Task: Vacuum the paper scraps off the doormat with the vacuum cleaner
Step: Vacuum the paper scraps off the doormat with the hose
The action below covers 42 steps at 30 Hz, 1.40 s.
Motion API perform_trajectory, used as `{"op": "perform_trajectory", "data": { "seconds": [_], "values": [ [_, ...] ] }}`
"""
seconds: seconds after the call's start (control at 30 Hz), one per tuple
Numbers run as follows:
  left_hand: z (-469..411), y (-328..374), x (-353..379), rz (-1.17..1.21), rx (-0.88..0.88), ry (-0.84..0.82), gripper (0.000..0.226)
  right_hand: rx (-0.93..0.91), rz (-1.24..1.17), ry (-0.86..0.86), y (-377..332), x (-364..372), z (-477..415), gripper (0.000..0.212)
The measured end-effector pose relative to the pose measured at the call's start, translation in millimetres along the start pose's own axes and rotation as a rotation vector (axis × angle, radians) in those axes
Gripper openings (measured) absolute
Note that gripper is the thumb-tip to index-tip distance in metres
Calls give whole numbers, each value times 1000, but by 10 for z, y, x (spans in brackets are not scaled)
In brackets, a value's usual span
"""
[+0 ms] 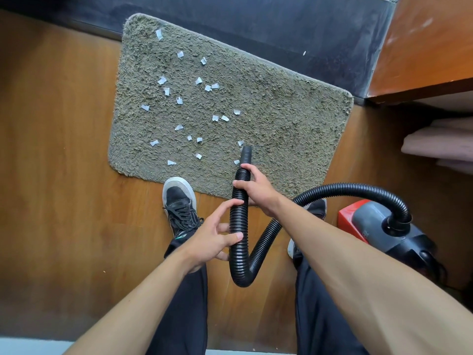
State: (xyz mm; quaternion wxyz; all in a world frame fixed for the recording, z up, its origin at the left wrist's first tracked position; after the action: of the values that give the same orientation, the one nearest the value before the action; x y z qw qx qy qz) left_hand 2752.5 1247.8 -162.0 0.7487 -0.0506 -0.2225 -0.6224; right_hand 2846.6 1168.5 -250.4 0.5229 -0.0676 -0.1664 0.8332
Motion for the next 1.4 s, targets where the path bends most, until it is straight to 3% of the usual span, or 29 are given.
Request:
{"op": "perform_trajectory", "data": {
  "seconds": [0.27, 0.53, 0.97, 1.4],
  "values": [
    [79, -67, -84, 46, 14, 14, 63, -11, 58, -60, -73, 180, 9, 55],
    [29, 53, -125, 15, 28, 27, 62, -51, 23, -15, -163, 128, -52, 56],
    [79, -151, 115, -70, -46, -14, 61, 63, -49, 38, 345, -76, 132, 55],
    [157, -200, -44, -25, -52, -10, 62, 43, -81, 30, 347, 128, 109, 53]
  ]
}}
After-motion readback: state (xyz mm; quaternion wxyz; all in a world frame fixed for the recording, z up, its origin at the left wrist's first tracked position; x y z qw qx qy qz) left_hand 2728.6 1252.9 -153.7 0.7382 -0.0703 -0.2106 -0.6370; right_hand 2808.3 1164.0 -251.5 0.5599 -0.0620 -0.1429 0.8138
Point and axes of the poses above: each hand's wrist, its own z-axis away from the middle knuckle, its own x-axis out of the palm, y = z × x, the point moved 9 cm from there along -z, towards the middle knuckle, and after that the axes turned 4 degrees about -x, right-handed, at the moved point
